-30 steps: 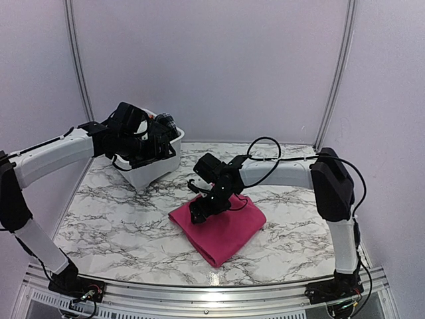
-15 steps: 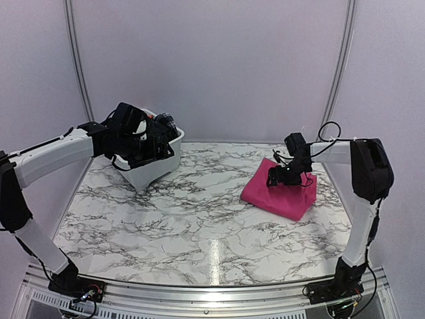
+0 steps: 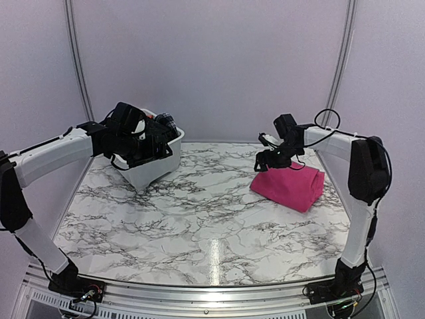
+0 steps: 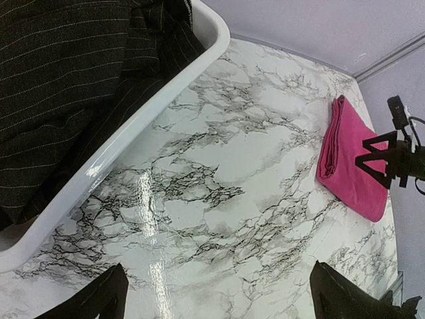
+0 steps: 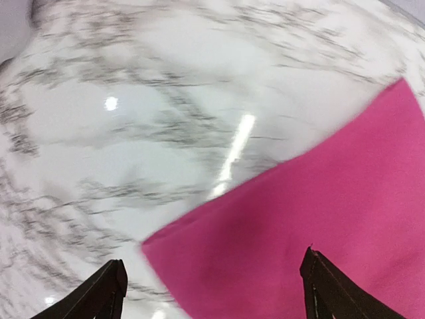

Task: Fold and stack the mixed laundry pile
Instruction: Move the rectangle-folded trousers to the corner of the board.

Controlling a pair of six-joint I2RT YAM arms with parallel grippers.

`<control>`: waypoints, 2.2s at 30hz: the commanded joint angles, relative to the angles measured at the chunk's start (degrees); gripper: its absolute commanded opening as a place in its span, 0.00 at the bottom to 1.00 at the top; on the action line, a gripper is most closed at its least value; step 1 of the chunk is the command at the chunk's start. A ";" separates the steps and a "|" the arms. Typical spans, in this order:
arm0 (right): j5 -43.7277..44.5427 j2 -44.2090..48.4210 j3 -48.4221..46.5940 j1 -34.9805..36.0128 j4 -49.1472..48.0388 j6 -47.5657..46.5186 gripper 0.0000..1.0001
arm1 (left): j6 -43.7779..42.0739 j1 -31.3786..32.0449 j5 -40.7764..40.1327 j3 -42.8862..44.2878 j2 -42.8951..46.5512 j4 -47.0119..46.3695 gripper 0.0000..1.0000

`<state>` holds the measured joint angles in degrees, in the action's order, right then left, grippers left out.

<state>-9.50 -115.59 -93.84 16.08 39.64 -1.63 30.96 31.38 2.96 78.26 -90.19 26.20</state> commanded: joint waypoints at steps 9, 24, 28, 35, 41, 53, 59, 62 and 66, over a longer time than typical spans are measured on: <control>-16.13 16.58 30.68 7.99 -9.79 22.26 0.83 | -0.68 -0.44 1.19 1.93 -2.83 1.08 0.99; -2.97 18.56 31.52 -19.91 -5.60 17.37 0.87 | -1.56 -1.52 1.23 0.71 -1.71 0.96 0.99; -3.16 17.92 27.24 -23.49 -4.12 15.06 0.86 | -1.86 -2.31 1.73 0.04 -1.01 1.05 0.99; 2.43 23.20 24.54 -10.07 -0.55 13.17 0.86 | -1.96 -2.90 2.08 -0.35 -0.43 0.96 0.99; 13.29 23.03 19.32 -2.14 5.29 15.05 0.86 | -2.13 -3.07 2.70 0.19 -1.13 0.96 0.99; 18.26 11.80 21.28 -1.09 0.25 17.42 0.89 | -3.53 -3.07 2.00 0.13 0.28 0.97 0.99; 17.90 6.40 18.67 -4.09 -1.42 15.28 0.89 | -3.63 -3.25 0.63 -1.78 2.71 1.07 0.99; 16.57 4.10 16.60 -7.86 -1.94 12.97 0.89 | -3.75 -3.49 0.64 -2.48 3.62 1.27 0.99; 15.97 0.01 12.60 -11.46 -1.94 9.52 0.88 | -4.77 -3.72 0.05 -2.63 4.72 1.92 0.99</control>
<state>5.04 -110.93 -77.80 8.95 40.03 11.62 27.79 28.27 4.32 76.14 -87.72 26.37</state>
